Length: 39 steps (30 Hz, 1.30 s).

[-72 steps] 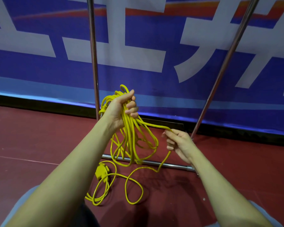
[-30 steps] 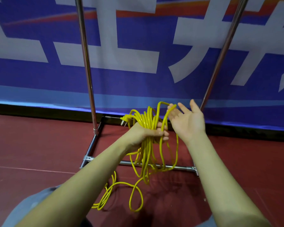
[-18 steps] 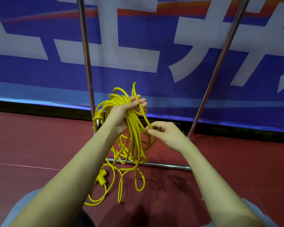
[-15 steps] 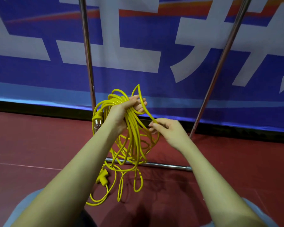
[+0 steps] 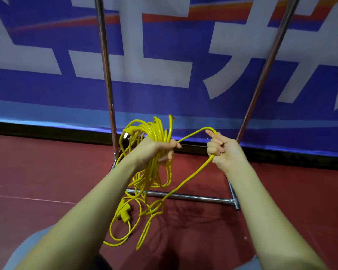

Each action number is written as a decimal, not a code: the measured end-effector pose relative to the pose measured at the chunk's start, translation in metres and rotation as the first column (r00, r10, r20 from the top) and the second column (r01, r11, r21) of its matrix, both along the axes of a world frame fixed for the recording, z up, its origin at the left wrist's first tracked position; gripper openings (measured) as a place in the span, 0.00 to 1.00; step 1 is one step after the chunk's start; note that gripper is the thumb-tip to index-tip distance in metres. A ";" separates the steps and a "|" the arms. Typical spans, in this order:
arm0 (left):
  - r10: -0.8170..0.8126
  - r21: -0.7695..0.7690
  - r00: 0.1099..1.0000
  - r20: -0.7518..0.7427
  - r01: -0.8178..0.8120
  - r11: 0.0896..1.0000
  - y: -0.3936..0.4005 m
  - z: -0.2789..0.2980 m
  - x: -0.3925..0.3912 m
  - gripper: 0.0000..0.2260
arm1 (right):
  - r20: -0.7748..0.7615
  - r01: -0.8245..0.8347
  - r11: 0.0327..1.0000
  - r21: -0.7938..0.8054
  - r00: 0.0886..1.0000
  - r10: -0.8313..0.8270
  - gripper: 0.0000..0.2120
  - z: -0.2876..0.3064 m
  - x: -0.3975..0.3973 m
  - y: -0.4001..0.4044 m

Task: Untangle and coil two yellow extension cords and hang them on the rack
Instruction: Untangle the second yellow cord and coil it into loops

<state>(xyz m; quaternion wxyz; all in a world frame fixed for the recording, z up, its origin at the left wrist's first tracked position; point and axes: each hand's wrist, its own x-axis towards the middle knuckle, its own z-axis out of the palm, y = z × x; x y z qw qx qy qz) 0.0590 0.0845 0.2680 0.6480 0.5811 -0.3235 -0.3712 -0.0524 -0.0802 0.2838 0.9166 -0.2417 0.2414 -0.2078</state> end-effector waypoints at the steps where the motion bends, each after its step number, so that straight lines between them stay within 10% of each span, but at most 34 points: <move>1: -0.017 0.019 1.000 0.013 0.017 1.000 -0.001 -0.001 -0.003 0.07 | 0.015 -0.003 1.000 0.014 1.000 0.003 0.14 0.001 0.000 0.000; 18: -0.233 0.039 0.970 -0.072 0.237 0.971 -0.028 -0.012 -0.050 0.08 | 0.181 0.092 0.994 0.053 0.978 -0.100 0.11 0.017 0.001 0.002; 22: -0.185 -0.034 0.974 -0.132 0.182 0.983 -0.028 -0.010 -0.047 0.08 | -0.011 0.061 0.970 -0.237 0.998 -0.065 0.11 0.012 -0.002 -0.005; 29: 0.068 -0.184 0.911 -0.406 -0.155 0.971 -0.029 0.004 -0.023 0.07 | -0.389 -0.433 0.490 -0.757 0.901 0.195 0.06 -0.003 -0.017 0.010; 34: 0.120 -0.185 0.884 -0.451 -0.224 0.957 -0.020 0.007 -0.009 0.06 | -0.398 -0.406 0.291 -0.867 0.913 0.087 0.10 -0.019 -0.007 0.027; 39: 0.172 -0.148 0.877 -0.449 -0.263 0.953 -0.008 0.013 0.000 0.07 | -0.155 -0.016 0.528 -0.849 0.963 -0.219 0.09 -0.026 -0.001 0.021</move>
